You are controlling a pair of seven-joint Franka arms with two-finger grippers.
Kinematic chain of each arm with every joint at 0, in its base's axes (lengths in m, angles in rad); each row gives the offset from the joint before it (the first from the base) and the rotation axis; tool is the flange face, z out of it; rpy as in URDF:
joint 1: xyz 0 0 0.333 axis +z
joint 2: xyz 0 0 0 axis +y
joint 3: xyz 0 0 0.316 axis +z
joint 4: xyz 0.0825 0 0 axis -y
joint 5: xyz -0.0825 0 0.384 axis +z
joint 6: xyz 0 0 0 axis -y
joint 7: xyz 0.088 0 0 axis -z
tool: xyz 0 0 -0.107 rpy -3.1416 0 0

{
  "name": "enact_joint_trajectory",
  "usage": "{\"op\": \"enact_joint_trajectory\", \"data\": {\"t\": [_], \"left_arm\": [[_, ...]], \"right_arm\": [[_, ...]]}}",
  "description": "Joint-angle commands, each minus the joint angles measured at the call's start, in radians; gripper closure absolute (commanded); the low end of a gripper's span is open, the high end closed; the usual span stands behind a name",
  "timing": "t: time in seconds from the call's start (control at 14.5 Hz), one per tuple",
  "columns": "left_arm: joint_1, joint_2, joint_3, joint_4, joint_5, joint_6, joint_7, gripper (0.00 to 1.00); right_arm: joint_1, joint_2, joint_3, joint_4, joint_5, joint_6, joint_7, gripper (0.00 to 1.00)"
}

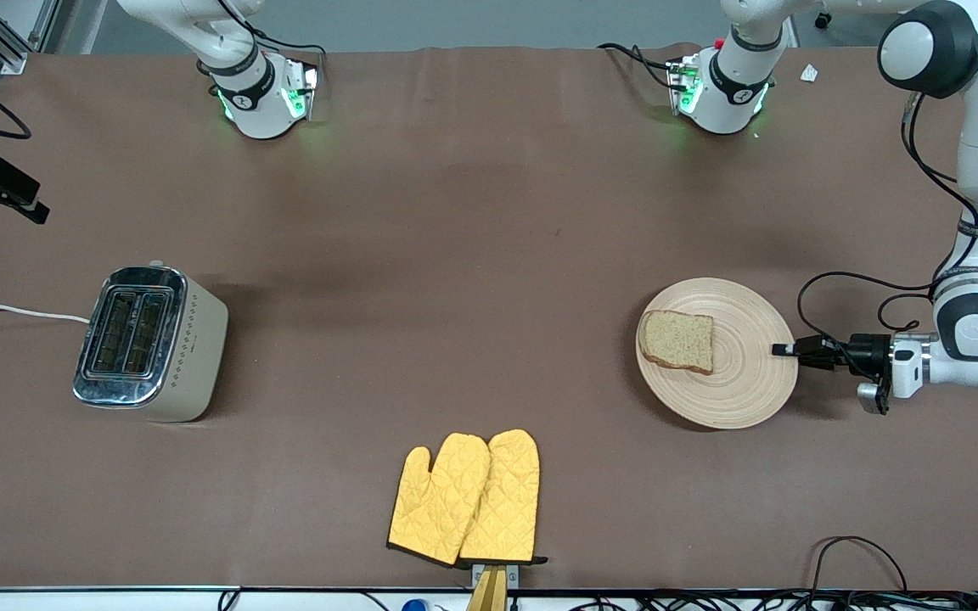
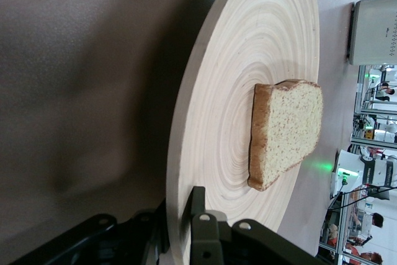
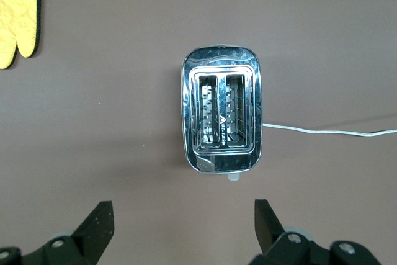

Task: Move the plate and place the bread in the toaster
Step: 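Push the wooden plate with the left gripper toward the toaster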

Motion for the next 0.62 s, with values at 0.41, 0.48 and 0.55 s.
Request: {"op": "enact_joint_trajectory", "data": {"t": [0.41,0.48,0.55], "left_arm": [[-0.013,-0.003,-0.157,0.021,-0.066,-0.015,-0.225,0.99],[-0.034,0.001,-0.177,0.021,-0.102,-0.003,-0.245,0.99],[-0.069,0.004,-0.182,0.021,-0.133,0.01,-0.249,0.99]], "right_arm": [[-0.003,0.017,0.004,0.012,0.018,-0.002,0.004,0.0],[0.0,0.017,0.004,0.012,0.02,0.001,0.007,0.0],[0.001,0.017,0.004,0.012,0.02,-0.002,0.012,0.0]]}}
